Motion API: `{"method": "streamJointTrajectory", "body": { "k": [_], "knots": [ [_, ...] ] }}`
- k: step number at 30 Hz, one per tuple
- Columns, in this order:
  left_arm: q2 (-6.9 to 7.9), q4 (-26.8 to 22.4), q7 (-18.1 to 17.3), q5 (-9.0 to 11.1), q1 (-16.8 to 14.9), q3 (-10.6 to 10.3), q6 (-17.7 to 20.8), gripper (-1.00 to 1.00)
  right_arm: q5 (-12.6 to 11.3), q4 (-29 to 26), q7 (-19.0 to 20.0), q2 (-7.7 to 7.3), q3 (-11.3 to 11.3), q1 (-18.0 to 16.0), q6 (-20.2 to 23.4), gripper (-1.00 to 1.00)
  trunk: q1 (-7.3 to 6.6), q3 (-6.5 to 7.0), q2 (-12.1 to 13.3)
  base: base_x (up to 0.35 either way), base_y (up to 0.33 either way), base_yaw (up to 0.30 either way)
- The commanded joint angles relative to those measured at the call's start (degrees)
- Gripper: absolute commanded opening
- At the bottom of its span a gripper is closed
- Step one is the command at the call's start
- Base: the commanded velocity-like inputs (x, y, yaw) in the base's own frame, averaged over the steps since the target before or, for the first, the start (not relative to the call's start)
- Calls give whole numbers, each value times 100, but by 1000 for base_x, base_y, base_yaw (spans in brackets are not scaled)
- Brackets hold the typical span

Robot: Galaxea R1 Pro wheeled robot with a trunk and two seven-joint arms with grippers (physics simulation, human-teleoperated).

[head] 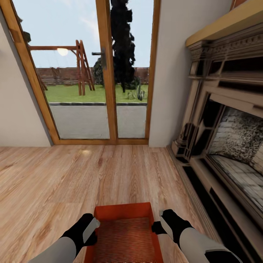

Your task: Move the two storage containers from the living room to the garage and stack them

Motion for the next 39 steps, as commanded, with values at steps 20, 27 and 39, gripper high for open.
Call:
{"method": "streamJointTrajectory", "body": {
  "k": [20,27,39],
  "knots": [
    [0,-9,48,59,-1,-14,-72,100,49,-10,1,0,4,0,35,100,50,-449,-29,0,0,0],
    [0,-9,48,59,-1,-14,-73,100,49,-10,0,2,4,0,35,100,68,-604,-39,0,0,0],
    [0,-18,48,59,-1,-14,-73,100,49,-10,1,3,4,0,35,100,99,-870,-55,0,0,0]
  ]
}}
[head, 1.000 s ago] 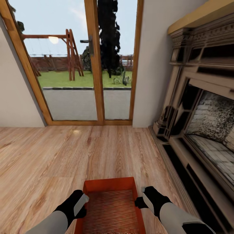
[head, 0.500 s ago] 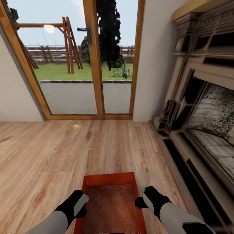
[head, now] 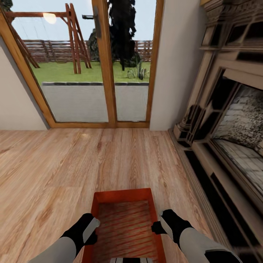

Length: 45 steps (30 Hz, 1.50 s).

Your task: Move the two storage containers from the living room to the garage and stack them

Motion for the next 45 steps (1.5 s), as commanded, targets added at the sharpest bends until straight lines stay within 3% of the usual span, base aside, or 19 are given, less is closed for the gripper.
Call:
{"method": "streamJointTrajectory", "body": {
  "k": [1,4,5,6,7,26,45],
  "knots": [
    [0,-9,48,59,-1,-14,15,100,44,-10,2,2,3,-1,38,100,1,-28,-4,0,0,0],
    [0,-11,48,59,-1,-14,15,100,44,-10,2,2,3,-1,38,100,9,-94,-8,0,0,0],
    [4,-15,48,63,-1,-11,15,-100,44,-10,-2,2,3,-1,38,100,11,-116,-9,0,0,0],
    [7,-19,49,66,-1,-8,15,-100,44,-10,0,2,3,-1,38,100,14,-138,-10,0,0,0],
    [8,-22,47,67,-1,-7,15,-100,44,-10,-2,2,3,-1,38,-100,17,-161,-12,0,0,0],
    [9,-93,10,86,-1,3,15,-100,44,-19,-4,0,3,-1,-120,-100,19,-183,-13,0,0,0],
    [9,-97,4,86,-1,3,15,-100,44,-19,-4,2,3,-1,-120,-100,-30,238,12,0,0,0]
  ]
}}
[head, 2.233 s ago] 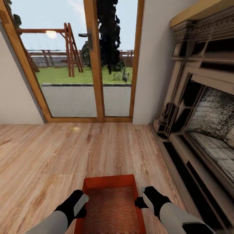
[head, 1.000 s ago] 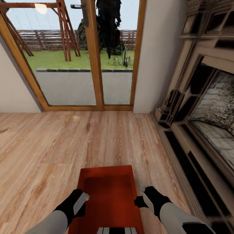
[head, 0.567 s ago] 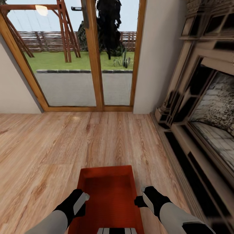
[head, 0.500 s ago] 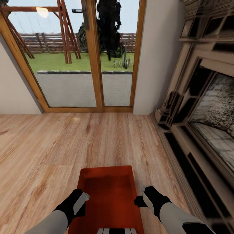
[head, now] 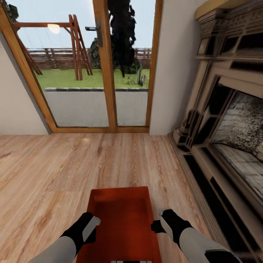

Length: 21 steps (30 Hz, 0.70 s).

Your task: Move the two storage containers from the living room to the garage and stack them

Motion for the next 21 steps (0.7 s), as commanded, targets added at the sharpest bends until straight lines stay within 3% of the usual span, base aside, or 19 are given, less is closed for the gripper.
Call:
{"method": "streamJointTrajectory", "body": {
  "k": [1,21],
  "knots": [
    [3,-8,59,-60,1,-29,61,-100,128,-11,-19,0,26,-1,42,-100,-3,18,0,0,0,0],
    [12,-2,59,-60,1,-24,61,-100,128,-11,-19,-1,26,-1,33,-100,-55,461,27,0,0,0]
  ]
}}
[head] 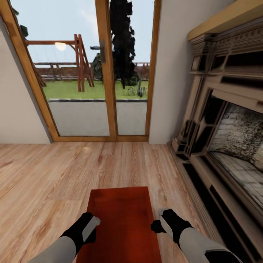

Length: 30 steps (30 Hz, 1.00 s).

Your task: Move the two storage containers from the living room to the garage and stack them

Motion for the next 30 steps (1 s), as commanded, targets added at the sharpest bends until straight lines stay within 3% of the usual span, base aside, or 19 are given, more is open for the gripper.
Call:
{"method": "streamJointTrajectory", "body": {
  "k": [1,26,30],
  "knots": [
    [4,-9,59,-86,0,-19,64,-100,142,-10,-23,0,31,-1,43,-100,-3,17,0,0,0,0],
    [12,-7,59,-86,0,-18,64,-100,142,-10,-23,0,31,-1,43,-100,-68,571,33,0,0,0],
    [12,-7,59,-86,0,-17,64,-100,142,-10,-23,0,31,-1,43,-100,-156,643,194,0,0,0]
  ]
}}
